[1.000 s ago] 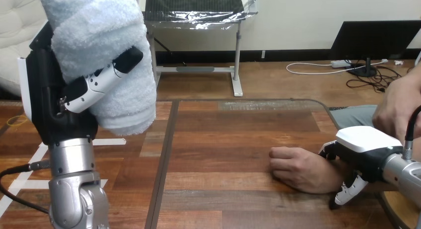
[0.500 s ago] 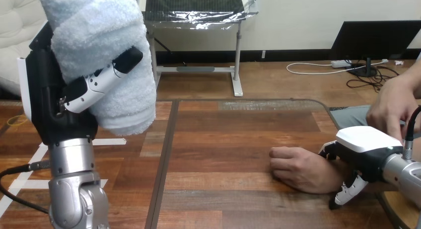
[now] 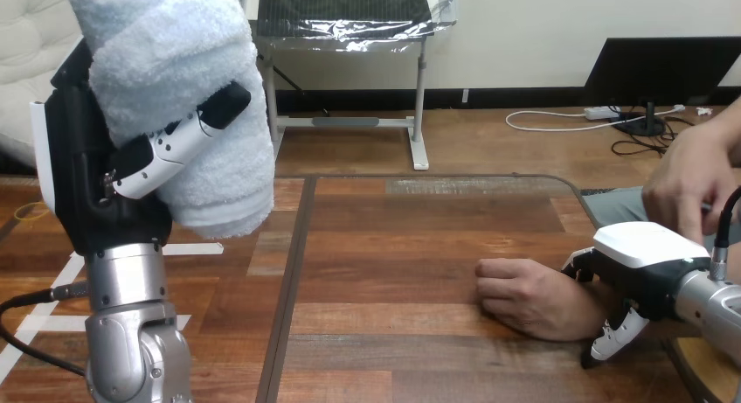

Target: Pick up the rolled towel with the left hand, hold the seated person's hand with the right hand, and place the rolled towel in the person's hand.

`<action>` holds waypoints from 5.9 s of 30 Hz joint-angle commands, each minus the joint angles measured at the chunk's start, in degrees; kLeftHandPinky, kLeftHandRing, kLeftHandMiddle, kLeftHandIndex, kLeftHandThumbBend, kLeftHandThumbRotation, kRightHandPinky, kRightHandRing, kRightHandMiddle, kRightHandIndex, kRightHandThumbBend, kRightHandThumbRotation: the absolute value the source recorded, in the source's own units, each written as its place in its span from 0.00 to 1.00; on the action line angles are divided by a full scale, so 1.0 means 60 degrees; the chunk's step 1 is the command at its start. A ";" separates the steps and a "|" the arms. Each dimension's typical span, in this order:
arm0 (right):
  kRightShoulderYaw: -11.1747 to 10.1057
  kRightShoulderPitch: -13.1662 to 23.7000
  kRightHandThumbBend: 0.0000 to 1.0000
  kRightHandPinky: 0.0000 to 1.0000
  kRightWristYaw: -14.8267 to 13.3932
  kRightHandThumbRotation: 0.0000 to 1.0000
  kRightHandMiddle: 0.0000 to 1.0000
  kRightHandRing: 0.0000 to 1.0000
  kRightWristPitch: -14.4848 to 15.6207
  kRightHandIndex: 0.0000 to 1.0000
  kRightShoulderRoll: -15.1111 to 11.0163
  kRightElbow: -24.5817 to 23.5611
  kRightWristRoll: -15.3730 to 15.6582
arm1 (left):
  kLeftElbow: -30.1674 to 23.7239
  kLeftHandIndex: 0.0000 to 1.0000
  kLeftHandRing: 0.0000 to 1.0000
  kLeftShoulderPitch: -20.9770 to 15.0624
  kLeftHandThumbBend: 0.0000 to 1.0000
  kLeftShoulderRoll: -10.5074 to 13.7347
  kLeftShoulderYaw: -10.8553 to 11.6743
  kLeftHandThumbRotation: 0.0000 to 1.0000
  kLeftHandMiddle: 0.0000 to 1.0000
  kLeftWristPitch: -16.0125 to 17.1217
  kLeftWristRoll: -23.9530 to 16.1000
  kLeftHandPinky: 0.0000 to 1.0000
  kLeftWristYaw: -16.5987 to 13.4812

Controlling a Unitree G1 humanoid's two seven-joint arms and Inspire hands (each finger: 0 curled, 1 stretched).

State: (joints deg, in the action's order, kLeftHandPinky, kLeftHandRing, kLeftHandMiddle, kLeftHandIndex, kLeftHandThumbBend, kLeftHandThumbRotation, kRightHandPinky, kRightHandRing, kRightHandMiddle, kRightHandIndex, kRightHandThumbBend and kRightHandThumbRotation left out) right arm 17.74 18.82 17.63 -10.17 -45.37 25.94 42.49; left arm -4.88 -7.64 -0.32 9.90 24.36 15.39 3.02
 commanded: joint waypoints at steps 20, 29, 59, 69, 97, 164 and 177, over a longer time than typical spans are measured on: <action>-0.0089 0.0297 0.92 0.78 -0.0183 0.24 0.84 0.84 0.0150 0.80 -0.0168 -0.0130 0.0146 | -0.0530 0.39 0.27 -0.0454 0.53 0.0033 -0.0035 0.00 0.34 0.0089 -0.0035 0.21 0.0002; -0.0094 0.0328 0.91 0.81 -0.0142 0.26 0.86 0.85 0.0156 0.82 -0.0172 -0.0155 0.0183 | -0.0531 0.39 0.27 -0.0457 0.53 0.0041 -0.0037 0.00 0.34 0.0096 0.0026 0.21 0.0043; -0.0171 0.0320 0.92 0.76 -0.0145 0.28 0.85 0.84 0.0191 0.83 -0.0182 -0.0110 0.0235 | -0.0580 0.39 0.27 -0.0457 0.52 0.0055 -0.0042 0.00 0.34 0.0082 0.0067 0.21 0.0074; -0.0189 0.0322 0.93 0.71 -0.0079 0.27 0.85 0.84 0.0213 0.83 -0.0210 -0.0072 0.0158 | -0.0559 0.39 0.27 -0.0478 0.52 0.0058 -0.0036 0.00 0.34 0.0062 0.0131 0.21 0.0098; -0.0214 0.0330 0.98 0.63 0.0104 0.20 0.82 0.79 0.0360 0.80 -0.0234 -0.0115 0.0121 | -0.0514 0.39 0.27 -0.0513 0.54 0.0063 -0.0009 0.00 0.34 0.0068 -0.0054 0.21 -0.0006; -0.0181 0.0400 0.98 0.55 0.0271 0.15 0.79 0.75 0.0532 0.78 -0.0408 -0.0041 0.0080 | -0.0577 0.39 0.27 -0.0476 0.53 0.0050 -0.0033 0.00 0.34 0.0007 0.0187 0.21 0.0085; -0.0239 0.0392 0.99 0.54 0.0220 0.14 0.78 0.74 0.0463 0.77 -0.0510 0.0094 0.0032 | -0.0625 0.39 0.27 -0.0450 0.54 0.0010 -0.0029 0.00 0.34 -0.0042 0.0232 0.22 0.0041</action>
State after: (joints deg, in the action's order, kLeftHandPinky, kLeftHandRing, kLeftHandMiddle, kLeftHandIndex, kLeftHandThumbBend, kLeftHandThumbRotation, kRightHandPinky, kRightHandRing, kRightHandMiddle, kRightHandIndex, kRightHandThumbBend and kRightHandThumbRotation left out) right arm 17.72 18.98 19.22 -7.41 -45.55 25.40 42.88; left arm -5.31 -7.64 -0.32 10.00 24.20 16.18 3.14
